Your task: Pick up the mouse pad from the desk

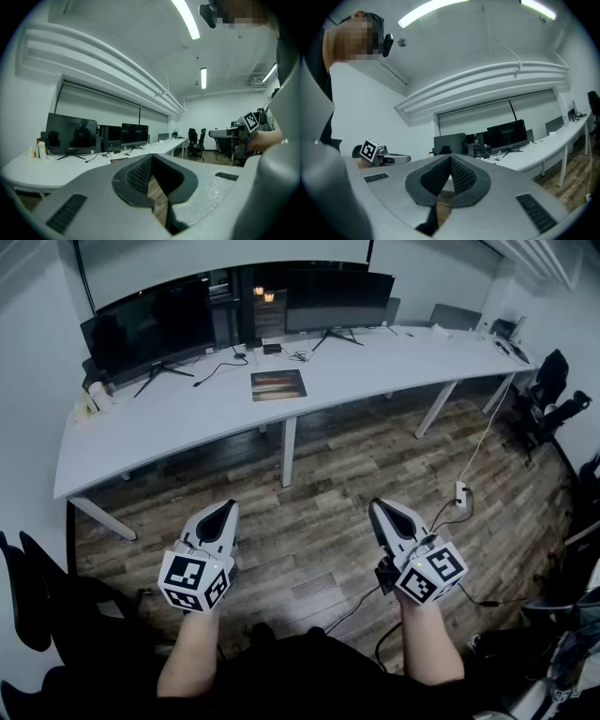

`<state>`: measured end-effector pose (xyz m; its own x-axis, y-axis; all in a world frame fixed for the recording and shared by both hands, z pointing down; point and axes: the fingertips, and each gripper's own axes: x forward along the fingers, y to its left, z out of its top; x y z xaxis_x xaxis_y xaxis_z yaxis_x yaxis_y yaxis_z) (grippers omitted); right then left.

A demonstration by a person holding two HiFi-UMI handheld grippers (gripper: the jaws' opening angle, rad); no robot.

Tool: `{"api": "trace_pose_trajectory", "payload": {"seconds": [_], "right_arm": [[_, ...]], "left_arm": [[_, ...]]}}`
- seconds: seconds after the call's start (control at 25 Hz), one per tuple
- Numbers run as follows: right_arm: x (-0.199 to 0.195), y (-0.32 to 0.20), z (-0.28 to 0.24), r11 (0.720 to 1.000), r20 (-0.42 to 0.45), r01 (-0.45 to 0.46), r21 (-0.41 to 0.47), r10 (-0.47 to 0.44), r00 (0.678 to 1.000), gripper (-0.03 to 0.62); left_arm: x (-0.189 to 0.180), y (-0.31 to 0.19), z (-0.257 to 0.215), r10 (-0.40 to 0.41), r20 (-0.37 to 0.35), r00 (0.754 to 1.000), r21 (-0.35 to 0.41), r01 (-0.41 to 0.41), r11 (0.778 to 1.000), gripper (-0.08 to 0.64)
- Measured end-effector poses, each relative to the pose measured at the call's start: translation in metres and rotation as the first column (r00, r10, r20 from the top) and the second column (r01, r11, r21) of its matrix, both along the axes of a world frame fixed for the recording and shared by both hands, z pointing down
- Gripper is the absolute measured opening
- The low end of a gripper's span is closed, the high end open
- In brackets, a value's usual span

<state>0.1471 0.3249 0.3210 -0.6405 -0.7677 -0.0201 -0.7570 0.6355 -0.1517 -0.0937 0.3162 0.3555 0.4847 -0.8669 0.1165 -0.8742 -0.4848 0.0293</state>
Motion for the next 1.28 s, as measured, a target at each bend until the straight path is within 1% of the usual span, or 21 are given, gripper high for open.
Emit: {"api": "trace_pose_trajectory", "payload": {"seconds": [0.24,0.6,0.92,1.08,1.28], "right_arm": [[0.01,-0.002,0.002,1.0,0.001,0.0,-0.007,0.0,1.0,0.003],[0.034,0.003,0.007,1.0,0.01,-0.023,-0.015,0.023,1.0,0.003],[0.079,0.022,0.007,0.999,0.02,-0.045,-0.009,0.045,0.999,0.003],[0.111,0.037,0.014,0.998,0.037,-0.052,-0.032,0.054,0.998,0.003],[0.139,0.057,0.027,0.996,0.031,-0.069,-0.058,0.071,0.997,0.003]], "left_arm": [[0.012,-0.004,0.003,0.002,-0.008,1.0,-0.016,-0.002,1.0,0.008],[0.038,-0.008,0.002,0.029,0.0,1.0,-0.021,-0.029,0.999,0.008],[0.078,0.001,-0.004,0.046,0.006,0.999,-0.013,-0.046,0.999,0.008],[0.108,0.014,-0.004,0.053,0.009,0.999,-0.011,-0.053,0.999,0.008],[0.137,0.032,0.003,0.068,0.005,0.998,-0.022,-0.068,0.997,0.008]]}}
